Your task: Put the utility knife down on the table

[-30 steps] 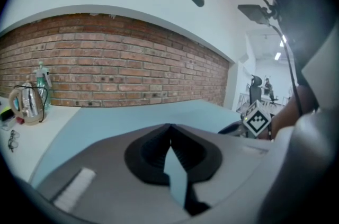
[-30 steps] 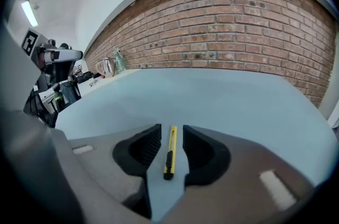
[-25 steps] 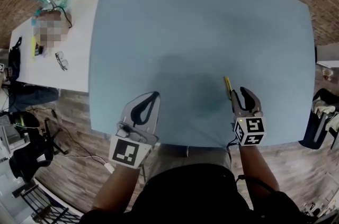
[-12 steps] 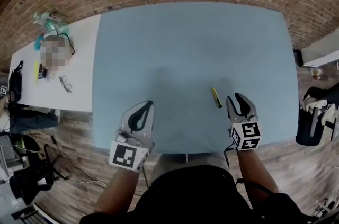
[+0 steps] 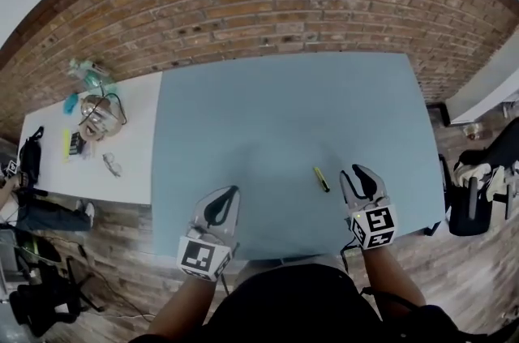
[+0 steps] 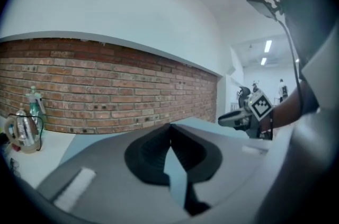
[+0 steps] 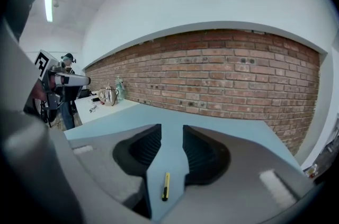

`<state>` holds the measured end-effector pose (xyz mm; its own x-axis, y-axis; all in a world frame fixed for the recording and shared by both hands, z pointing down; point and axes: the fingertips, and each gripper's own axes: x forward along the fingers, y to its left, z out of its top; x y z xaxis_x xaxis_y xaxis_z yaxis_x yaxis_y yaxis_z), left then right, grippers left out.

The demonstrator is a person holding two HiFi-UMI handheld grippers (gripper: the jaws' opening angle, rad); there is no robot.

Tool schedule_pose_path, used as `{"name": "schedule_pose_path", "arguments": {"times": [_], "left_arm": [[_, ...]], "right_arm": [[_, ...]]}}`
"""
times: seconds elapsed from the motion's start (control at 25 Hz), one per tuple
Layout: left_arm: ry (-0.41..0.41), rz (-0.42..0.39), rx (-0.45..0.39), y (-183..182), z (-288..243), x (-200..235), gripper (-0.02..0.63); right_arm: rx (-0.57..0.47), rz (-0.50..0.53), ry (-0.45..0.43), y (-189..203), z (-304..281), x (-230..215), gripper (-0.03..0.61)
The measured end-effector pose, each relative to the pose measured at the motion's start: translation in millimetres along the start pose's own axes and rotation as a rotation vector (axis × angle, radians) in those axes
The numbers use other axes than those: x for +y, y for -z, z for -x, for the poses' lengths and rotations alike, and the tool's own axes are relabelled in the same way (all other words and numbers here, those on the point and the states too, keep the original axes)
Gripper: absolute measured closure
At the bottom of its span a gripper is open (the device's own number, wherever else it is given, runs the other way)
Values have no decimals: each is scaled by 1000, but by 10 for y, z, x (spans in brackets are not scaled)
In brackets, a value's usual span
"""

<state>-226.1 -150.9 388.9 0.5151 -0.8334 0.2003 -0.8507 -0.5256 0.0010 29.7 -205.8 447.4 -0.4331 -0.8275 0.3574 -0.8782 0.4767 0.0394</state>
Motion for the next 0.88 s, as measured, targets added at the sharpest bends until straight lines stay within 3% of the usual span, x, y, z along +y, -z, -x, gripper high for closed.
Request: {"name": "schedule_pose_path", "arguments": {"times": [0.32,0.4,0.88], "left_arm": [[1,-11,-61,-236,-5,20,629],[-2,1,-70,-265,-1,31,629],[-5,-8,-125,-458,50,83,629]], "right_arm": [[-119,10,20,-280,300,-42,450],[-141,16,33,-328,362,-60,483],[-230,21,102,-580,571,-222,543]]}}
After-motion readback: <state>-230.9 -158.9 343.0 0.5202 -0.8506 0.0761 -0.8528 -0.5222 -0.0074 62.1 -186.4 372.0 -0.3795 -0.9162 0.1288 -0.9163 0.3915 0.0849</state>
